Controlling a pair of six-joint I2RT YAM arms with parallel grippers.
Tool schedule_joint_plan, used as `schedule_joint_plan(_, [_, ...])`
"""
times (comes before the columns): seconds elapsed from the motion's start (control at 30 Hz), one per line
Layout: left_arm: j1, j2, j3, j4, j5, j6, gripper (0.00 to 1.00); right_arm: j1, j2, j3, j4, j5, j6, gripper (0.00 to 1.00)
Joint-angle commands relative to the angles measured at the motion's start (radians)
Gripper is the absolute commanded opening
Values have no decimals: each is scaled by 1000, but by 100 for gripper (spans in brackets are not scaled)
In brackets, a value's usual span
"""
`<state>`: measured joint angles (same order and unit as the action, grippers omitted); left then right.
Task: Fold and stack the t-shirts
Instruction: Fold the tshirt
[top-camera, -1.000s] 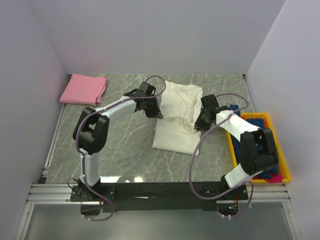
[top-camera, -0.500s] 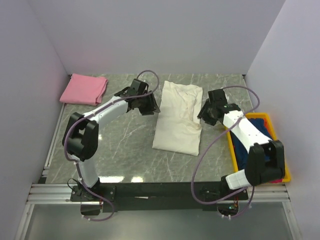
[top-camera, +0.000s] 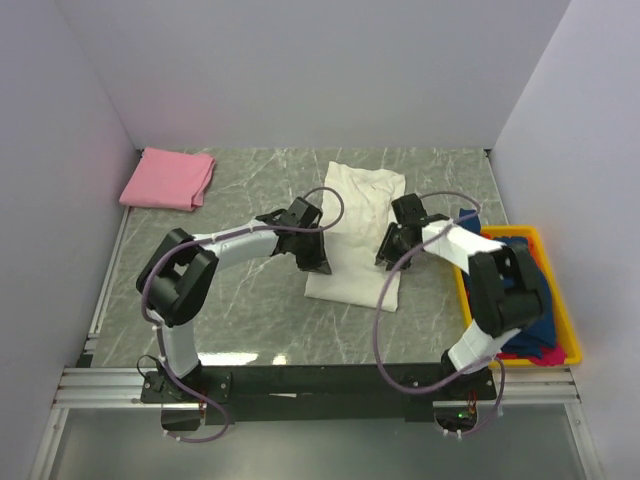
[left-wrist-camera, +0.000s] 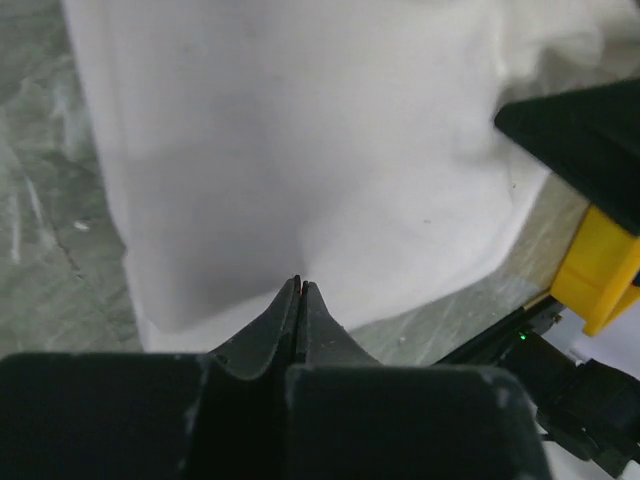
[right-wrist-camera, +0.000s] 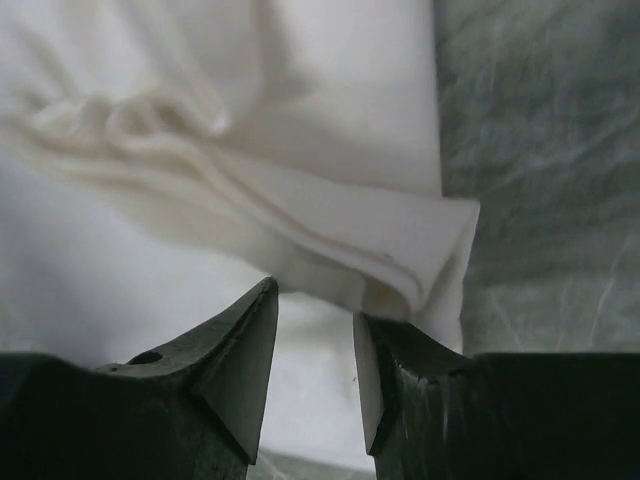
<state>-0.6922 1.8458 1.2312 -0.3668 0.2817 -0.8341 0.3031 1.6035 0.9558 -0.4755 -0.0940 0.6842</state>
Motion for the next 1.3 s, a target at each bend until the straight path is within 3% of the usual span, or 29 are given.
schedule_joint_plan(0.0, [14,23,-25,54,10,-33,1,-50,99,93,49,-41,-9,43])
schedule_joint_plan(0.23, [33,10,-119,98,19,-53,1,-131,213,141,52,-79,5,43])
schedule_joint_plan(0.47, [48,-29,-104,69,-25,-4,1,-186,115,161,8,-41,-15,46])
schedule_joint_plan(0.6, [46,-88,-59,65,-3,44,11,-167,-20,123,-21,-56,-12,47])
schedule_joint_plan(0.7, [43,-117,-32,69,54,59,20,-69,-129,55,-23,-61,37,46])
schedule_joint_plan(0.8, [31,-117,-27,71,99,55,20,49,-207,-46,21,-82,121,45])
schedule_joint_plan(0.93, [17,-105,-88,95,131,29,15,148,-255,-210,107,-134,205,30])
schedule_joint_plan(1.03, [10,-102,-159,114,132,18,12,159,-269,-303,139,-128,224,22])
schedule_joint_plan(1.27, [23,-128,-306,141,103,1,9,77,-381,-483,132,-121,239,22])
